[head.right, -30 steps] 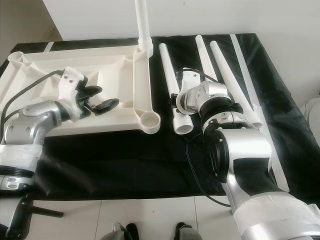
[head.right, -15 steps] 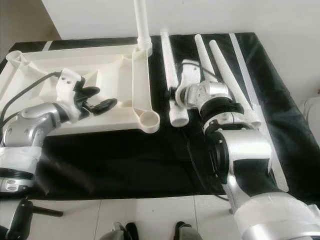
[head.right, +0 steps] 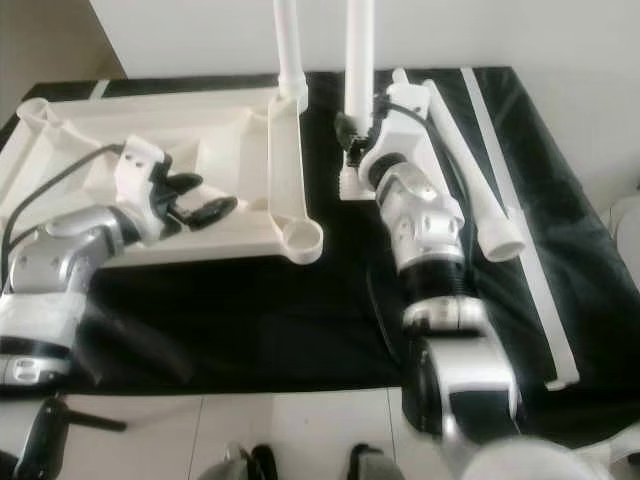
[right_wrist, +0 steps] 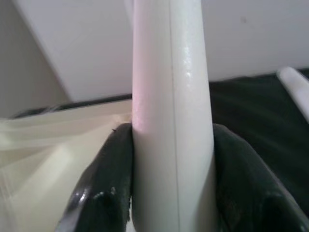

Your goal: Building children table

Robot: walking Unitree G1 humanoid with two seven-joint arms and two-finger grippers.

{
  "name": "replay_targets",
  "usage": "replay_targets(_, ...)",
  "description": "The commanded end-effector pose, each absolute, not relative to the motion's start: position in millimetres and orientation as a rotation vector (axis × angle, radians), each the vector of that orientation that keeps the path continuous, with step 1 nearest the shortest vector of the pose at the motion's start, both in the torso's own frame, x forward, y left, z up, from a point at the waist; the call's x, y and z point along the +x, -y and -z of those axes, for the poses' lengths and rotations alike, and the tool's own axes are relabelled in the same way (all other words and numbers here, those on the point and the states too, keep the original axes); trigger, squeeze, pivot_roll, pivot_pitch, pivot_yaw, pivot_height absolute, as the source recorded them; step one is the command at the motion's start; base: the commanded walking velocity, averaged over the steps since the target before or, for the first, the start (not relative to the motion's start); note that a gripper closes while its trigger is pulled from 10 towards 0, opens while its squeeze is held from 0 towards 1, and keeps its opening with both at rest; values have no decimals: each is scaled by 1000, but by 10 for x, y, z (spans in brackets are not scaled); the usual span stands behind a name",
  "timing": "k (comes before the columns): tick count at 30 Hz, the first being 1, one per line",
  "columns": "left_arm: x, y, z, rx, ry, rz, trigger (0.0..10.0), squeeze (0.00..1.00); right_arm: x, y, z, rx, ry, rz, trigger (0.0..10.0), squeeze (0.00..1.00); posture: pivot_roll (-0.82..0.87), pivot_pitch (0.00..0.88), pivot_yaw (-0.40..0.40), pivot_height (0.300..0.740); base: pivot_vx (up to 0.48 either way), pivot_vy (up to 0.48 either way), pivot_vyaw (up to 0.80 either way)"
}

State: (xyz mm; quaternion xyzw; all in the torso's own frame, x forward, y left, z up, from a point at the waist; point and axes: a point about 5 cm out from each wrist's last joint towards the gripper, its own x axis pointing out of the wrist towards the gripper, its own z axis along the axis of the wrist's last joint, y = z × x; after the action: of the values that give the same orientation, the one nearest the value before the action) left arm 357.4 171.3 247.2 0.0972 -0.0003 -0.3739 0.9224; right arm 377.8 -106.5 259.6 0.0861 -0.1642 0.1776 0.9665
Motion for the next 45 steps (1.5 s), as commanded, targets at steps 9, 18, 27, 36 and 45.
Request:
replay_targets(9,3581,-1789,-2479,187,-2,684,10000,0,3270,787,-2264,136,522,-484,10000,0,-90,199,70,740,0,0,0)
replay_targets(18,3591,-1790,-2517,180,6,680,10000,0,3178,723,-2236,77,578,-462,10000,0,-82,197,81,740,0,0,0)
replay_targets(27,3640,-1813,-2594,159,29,645,10000,0,3074,648,-2342,25,629,-567,10000,0,-70,190,73,740,0,0,0)
replay_targets(36,3815,-1686,-2937,144,124,601,10000,0,3037,713,-2530,37,638,-675,10000,0,-70,176,59,740,0,0,0)
replay_targets(45,3829,-1477,-3559,-5,285,641,10000,0,3029,717,-2540,-2,608,-748,10000,0,-81,160,62,740,0,0,0)
